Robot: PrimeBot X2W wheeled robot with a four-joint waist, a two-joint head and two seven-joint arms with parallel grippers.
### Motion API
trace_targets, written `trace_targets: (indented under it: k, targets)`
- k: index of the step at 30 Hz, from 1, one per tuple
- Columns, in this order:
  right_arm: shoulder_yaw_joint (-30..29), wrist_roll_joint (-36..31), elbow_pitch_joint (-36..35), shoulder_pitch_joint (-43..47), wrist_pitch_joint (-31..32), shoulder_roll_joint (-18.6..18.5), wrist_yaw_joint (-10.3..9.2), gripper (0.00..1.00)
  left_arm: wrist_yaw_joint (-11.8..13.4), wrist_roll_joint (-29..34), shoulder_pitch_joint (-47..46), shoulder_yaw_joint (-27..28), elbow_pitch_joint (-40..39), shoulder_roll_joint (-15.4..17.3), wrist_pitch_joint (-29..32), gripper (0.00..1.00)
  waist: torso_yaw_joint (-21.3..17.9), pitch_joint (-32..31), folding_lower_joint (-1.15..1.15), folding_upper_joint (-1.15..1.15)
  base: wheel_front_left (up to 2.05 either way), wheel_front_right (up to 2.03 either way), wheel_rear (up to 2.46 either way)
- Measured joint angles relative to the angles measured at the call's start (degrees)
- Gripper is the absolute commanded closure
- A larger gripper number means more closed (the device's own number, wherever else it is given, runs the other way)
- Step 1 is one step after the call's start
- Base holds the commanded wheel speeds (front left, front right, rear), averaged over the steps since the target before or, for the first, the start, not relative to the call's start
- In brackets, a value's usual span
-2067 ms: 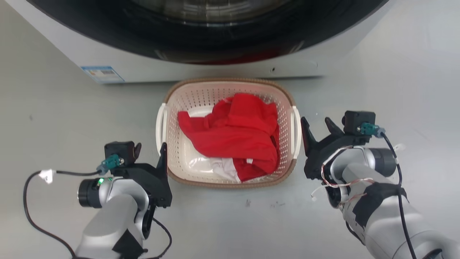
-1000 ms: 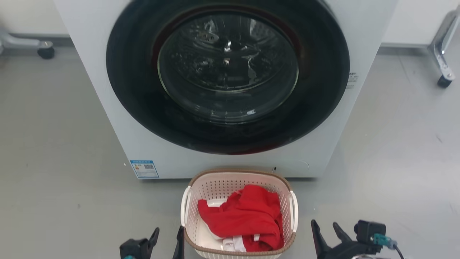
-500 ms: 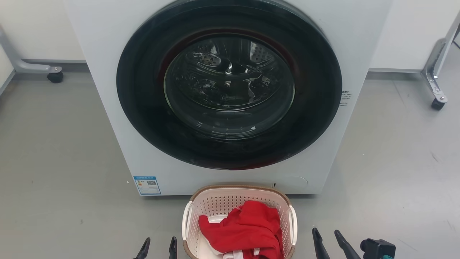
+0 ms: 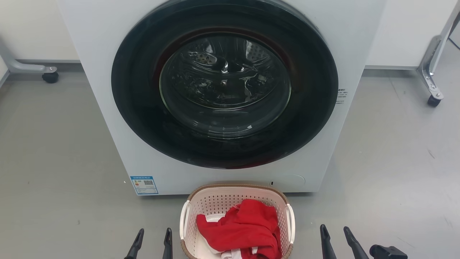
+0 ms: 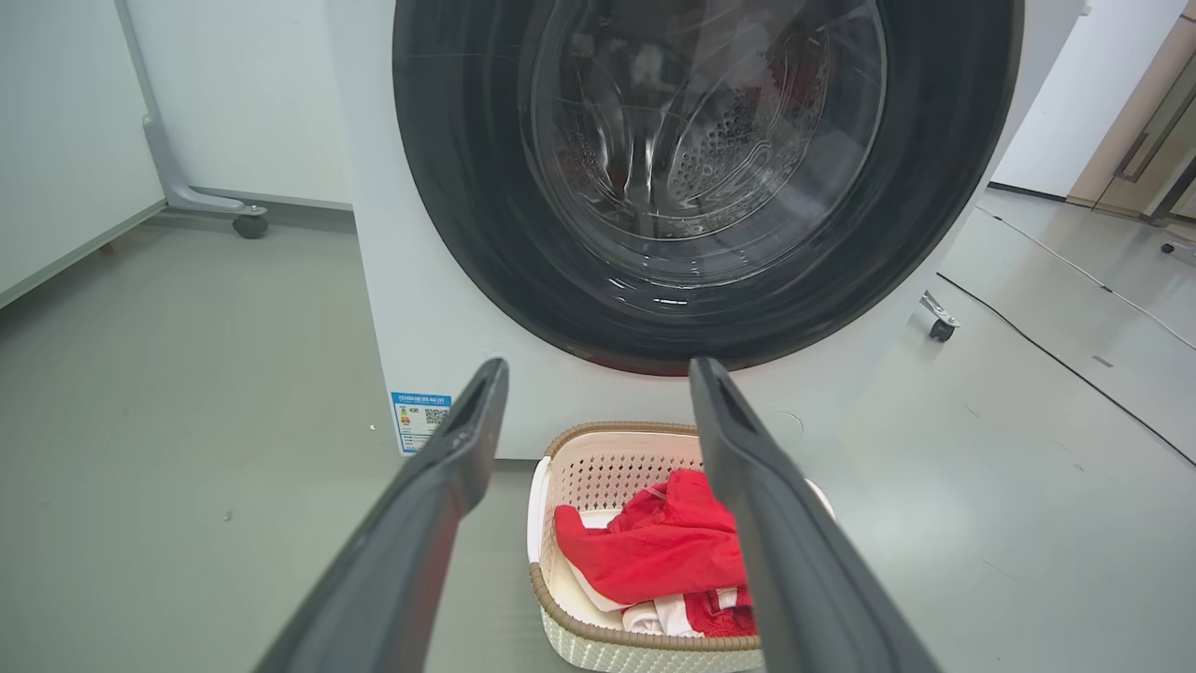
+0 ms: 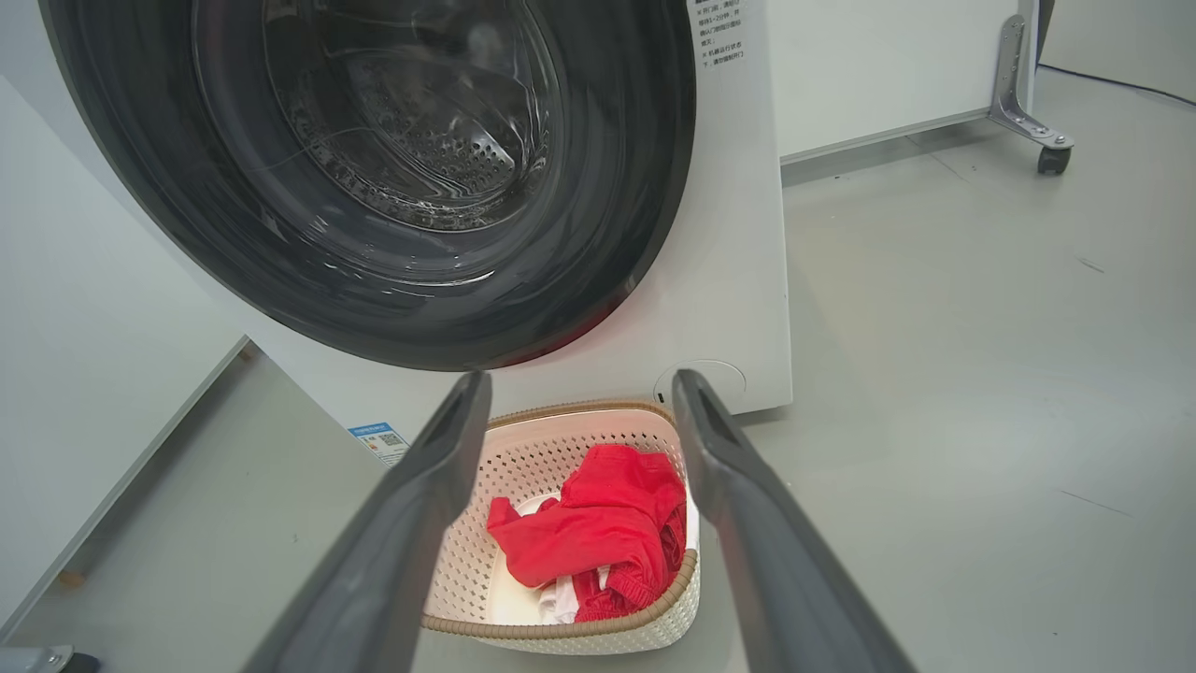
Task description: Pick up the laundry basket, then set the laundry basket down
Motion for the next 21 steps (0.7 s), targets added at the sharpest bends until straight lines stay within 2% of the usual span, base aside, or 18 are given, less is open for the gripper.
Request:
trace_targets:
  k: [19,20,21]
  targets:
    - [-5.8,-9.1,-7.2,4.1,0.0,2.9,0.00,0.00,0.0,3.5,0.9,3.1,-3.5,-0.9,0.0,0.00,-0.3,0.9,0.00,0.00,0.00,0.00,0.00]
    - [-6.0,-9.4,-7.3,4.2,0.0,2.9,0.00,1.00,0.0,3.6,0.9,3.3,-3.5,-0.9,0.0,1.00,-0.4,1.0,0.00,0.00,0.00,0.00,0.00]
    - [-5.9,-9.3,-6.8,4.2,0.1,2.9,0.00,1.00,0.0,3.5,0.9,3.2,-3.0,-0.9,0.1,1.00,-0.4,1.0,0.00,0.00,0.00,0.00,0.00]
